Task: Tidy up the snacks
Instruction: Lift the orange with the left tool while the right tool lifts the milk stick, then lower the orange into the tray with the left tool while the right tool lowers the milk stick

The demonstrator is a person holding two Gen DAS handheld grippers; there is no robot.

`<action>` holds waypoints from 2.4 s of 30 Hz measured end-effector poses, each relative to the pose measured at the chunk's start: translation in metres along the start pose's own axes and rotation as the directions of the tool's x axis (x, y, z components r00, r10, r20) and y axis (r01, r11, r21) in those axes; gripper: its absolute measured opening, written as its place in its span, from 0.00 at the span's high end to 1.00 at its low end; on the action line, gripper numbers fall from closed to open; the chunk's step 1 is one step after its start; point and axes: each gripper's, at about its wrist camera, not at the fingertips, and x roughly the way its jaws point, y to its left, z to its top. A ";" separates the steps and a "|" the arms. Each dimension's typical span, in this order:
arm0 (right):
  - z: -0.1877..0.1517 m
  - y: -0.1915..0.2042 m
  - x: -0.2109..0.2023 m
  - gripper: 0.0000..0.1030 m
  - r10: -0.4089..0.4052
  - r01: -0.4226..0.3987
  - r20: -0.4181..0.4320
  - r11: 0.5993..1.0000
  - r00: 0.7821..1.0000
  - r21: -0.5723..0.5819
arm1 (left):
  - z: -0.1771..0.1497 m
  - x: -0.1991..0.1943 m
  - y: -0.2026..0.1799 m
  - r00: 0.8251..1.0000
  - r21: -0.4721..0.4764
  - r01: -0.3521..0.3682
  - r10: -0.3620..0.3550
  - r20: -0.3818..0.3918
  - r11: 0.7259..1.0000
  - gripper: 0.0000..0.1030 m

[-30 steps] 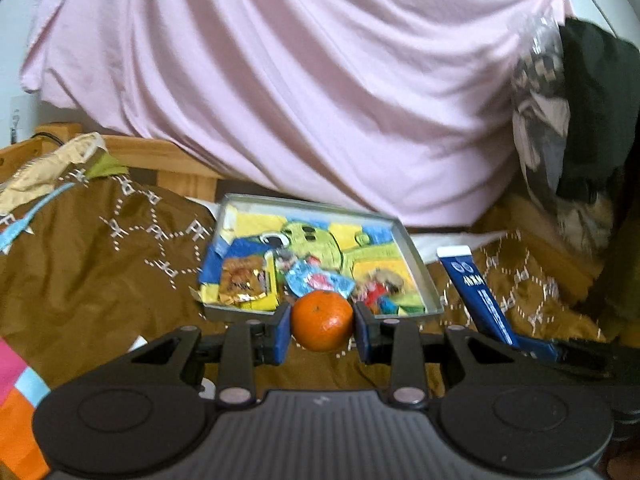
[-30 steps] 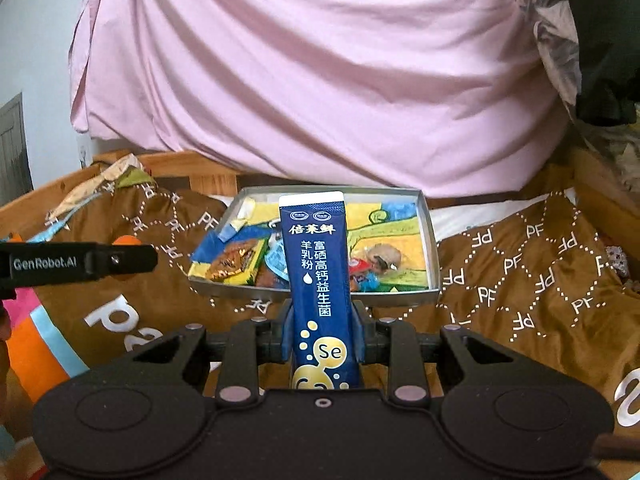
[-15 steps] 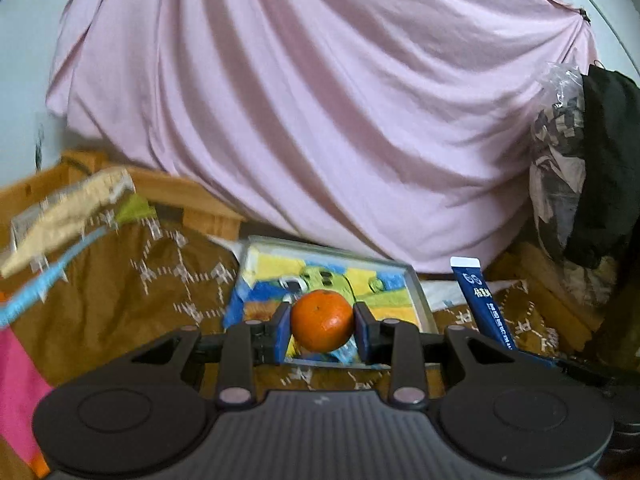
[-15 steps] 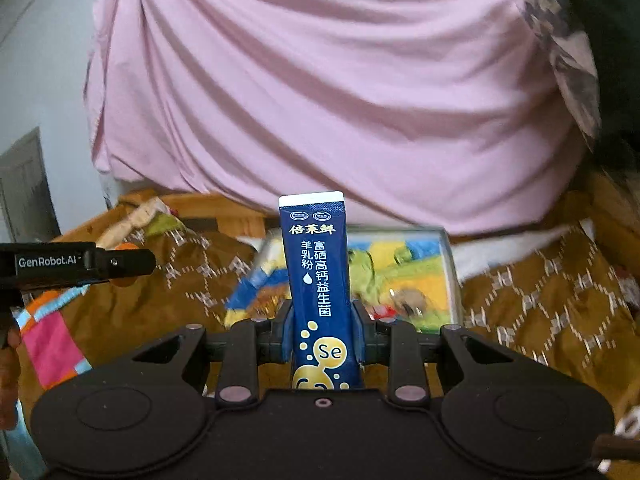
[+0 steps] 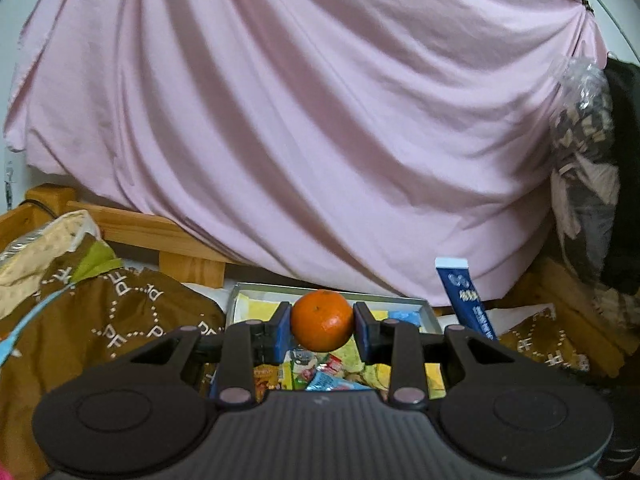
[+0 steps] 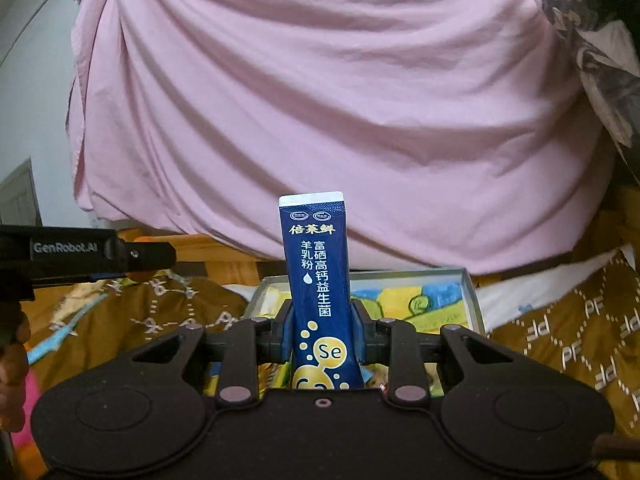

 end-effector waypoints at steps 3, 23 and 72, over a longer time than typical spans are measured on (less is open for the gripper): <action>-0.008 -0.004 0.026 0.71 -0.005 0.005 0.017 1.000 1.000 -0.017 | -0.012 0.029 0.009 1.000 0.000 0.005 -0.005 -0.004 1.000 0.65; -0.042 0.007 0.165 0.71 -0.049 0.036 -0.109 0.993 0.993 -0.114 | -0.072 0.151 0.068 0.997 -0.017 0.041 -0.042 -0.071 0.999 0.65; -0.071 0.002 0.212 0.62 -0.162 0.125 -0.257 0.980 0.953 -0.153 | -0.097 0.193 0.069 0.977 -0.064 0.056 -0.067 -0.200 0.996 0.63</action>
